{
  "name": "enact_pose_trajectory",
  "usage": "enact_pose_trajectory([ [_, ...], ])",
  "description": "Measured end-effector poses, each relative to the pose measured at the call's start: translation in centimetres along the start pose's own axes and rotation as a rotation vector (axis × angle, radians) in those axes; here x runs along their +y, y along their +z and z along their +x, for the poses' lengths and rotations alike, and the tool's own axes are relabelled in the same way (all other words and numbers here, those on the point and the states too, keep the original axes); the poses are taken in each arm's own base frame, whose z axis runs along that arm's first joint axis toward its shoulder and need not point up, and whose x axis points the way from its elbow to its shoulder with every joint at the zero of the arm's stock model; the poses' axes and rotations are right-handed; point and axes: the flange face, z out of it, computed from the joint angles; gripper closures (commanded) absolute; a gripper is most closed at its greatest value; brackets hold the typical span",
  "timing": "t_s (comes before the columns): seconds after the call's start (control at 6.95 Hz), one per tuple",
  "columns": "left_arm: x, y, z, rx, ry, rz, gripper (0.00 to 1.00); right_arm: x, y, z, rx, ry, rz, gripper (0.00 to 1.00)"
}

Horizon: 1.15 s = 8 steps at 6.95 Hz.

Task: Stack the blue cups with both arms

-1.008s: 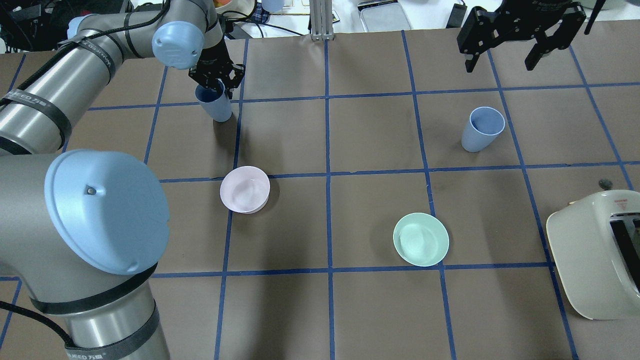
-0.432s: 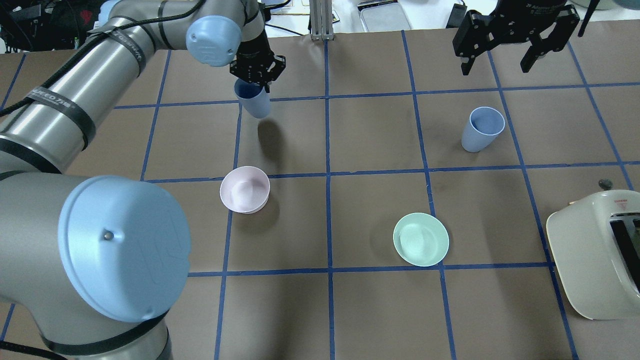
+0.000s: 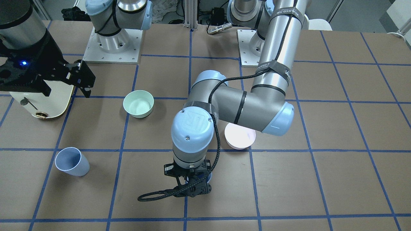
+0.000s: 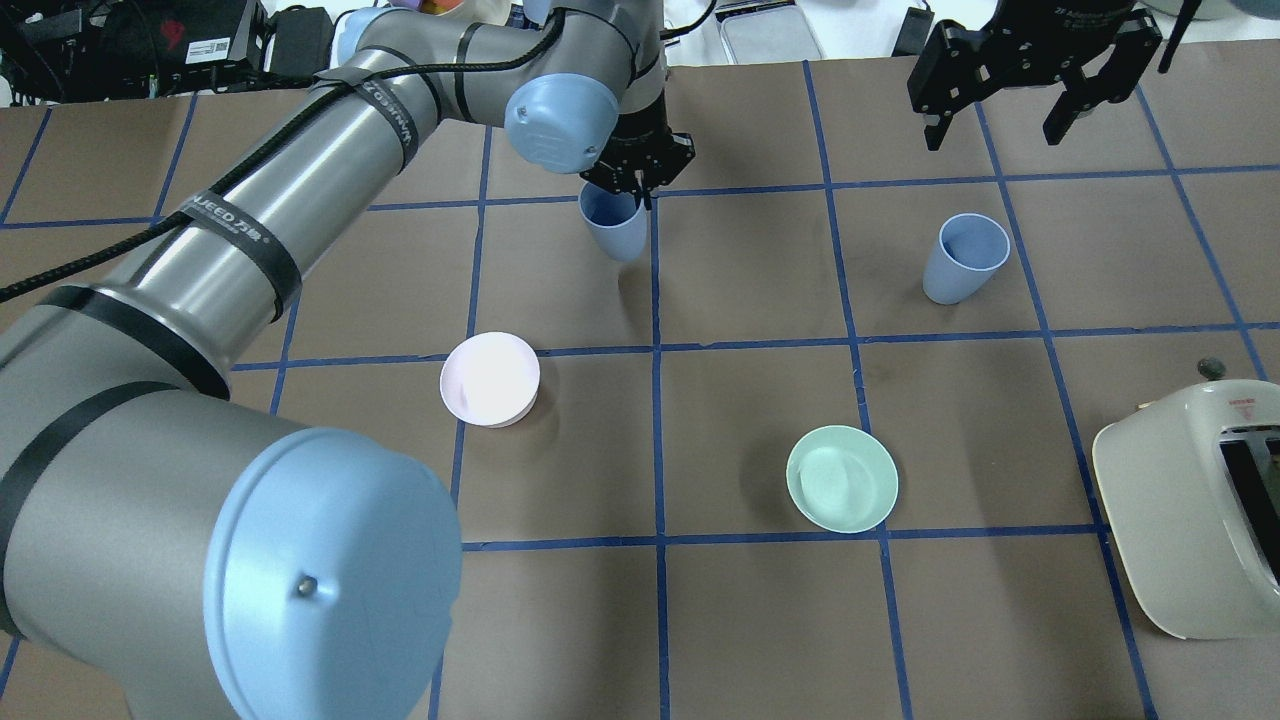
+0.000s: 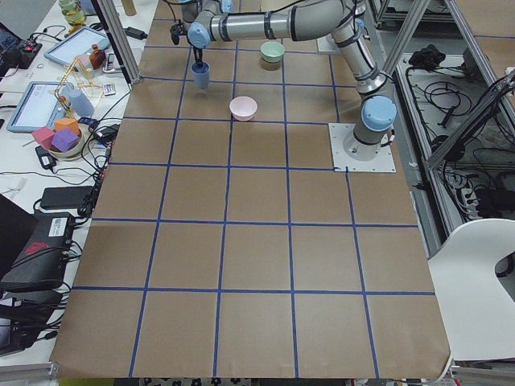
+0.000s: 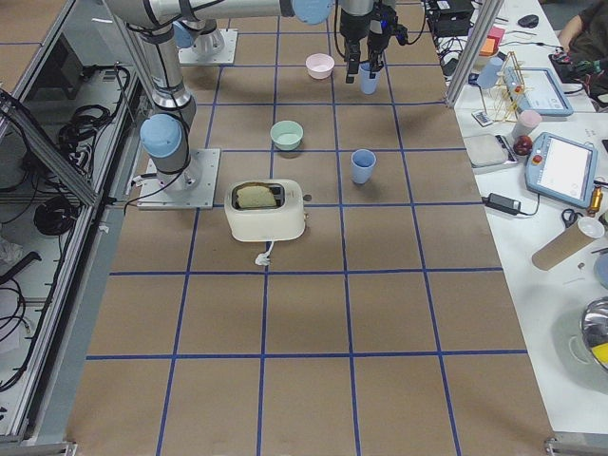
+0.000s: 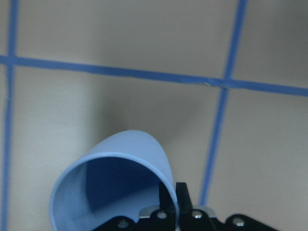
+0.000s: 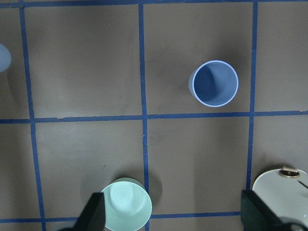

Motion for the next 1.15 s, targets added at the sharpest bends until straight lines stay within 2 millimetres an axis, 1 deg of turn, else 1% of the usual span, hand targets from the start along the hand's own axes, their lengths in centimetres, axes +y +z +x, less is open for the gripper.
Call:
enact_pose_trajectory([
  [0.14,1.1,0.4,1.3,-0.005,0.01,-0.004,0.85,0.0,0.0,0.0,0.001,0.0,0.0,0.0],
  [0.29,1.5,0.9,1.8,-0.009,0.016,-0.009,0.01,0.0,0.0,0.0,0.003,0.0,0.0,0.0],
  [0.58,1.6,1.6,2.0,-0.018,0.018,-0.018,0.0,0.0,0.0,0.1,0.004,-0.001,-0.001,0.0],
  [0.72,1.7,1.3,1.9,-0.023,0.017,-0.023,0.0,0.0,0.1,0.1,0.004,-0.001,-0.001,0.0],
  [0.86,1.7,0.2,1.6,-0.023,0.001,-0.021,0.0,0.0,0.1,0.1,0.004,-0.001,-0.002,0.0],
  [1.01,1.6,-2.2,0.8,-0.022,-0.032,-0.018,0.0,0.0,0.1,0.1,0.004,-0.001,-0.002,0.0],
  [1.15,2.0,-5.9,-0.9,-0.029,-0.056,-0.041,0.0,-0.1,0.1,0.2,0.002,0.0,-0.002,0.0],
])
